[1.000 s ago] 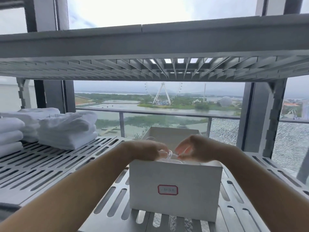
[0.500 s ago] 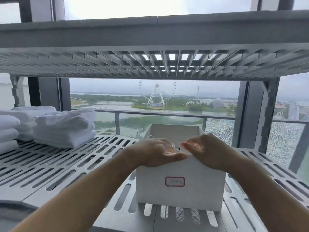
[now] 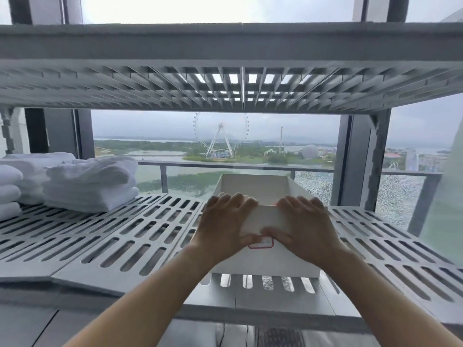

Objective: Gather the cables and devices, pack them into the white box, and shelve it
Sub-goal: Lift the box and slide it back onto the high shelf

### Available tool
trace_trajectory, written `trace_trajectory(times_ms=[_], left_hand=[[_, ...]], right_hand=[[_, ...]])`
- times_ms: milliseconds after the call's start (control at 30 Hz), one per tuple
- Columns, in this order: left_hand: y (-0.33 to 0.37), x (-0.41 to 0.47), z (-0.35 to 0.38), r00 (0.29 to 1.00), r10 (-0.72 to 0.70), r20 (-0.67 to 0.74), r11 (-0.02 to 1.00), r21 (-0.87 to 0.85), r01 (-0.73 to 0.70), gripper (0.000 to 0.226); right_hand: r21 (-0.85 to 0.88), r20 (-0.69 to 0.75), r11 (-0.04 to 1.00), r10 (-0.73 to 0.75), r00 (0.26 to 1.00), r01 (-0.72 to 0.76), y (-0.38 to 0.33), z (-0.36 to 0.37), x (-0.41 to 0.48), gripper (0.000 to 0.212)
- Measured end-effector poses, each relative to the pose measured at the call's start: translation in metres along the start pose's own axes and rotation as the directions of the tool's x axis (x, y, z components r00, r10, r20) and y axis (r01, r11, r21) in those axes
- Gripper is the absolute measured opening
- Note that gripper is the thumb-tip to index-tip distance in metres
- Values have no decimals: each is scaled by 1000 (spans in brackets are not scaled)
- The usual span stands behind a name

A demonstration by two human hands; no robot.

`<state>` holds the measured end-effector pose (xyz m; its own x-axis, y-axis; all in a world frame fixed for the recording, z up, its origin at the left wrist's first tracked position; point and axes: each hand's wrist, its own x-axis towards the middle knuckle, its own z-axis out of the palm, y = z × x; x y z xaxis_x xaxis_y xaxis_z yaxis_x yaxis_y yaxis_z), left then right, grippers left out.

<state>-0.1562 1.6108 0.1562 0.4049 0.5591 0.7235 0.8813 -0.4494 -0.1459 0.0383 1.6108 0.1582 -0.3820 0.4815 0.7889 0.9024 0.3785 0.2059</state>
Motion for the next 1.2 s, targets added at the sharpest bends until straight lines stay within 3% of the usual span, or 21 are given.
trace_trajectory(times_ms=[167, 400, 633, 1200], left_hand=[[7, 0, -9, 998, -54, 44, 999, 2, 54, 69], [23, 2, -14, 985, -121, 122, 990, 82, 111, 78], [48, 4, -27, 968, -137, 209, 990, 60, 127, 60], [84, -37, -92, 981, -156, 119, 969, 210, 129, 62]], right_hand=[[18, 66, 999, 37, 997, -39, -4, -2, -5, 65], [140, 151, 985, 79, 985, -100, -9, -14, -4, 51], [198, 170, 970, 111, 979, -144, -3, -21, -4, 45], [390, -156, 920, 16, 988, 47, -22, -68, -38, 46]])
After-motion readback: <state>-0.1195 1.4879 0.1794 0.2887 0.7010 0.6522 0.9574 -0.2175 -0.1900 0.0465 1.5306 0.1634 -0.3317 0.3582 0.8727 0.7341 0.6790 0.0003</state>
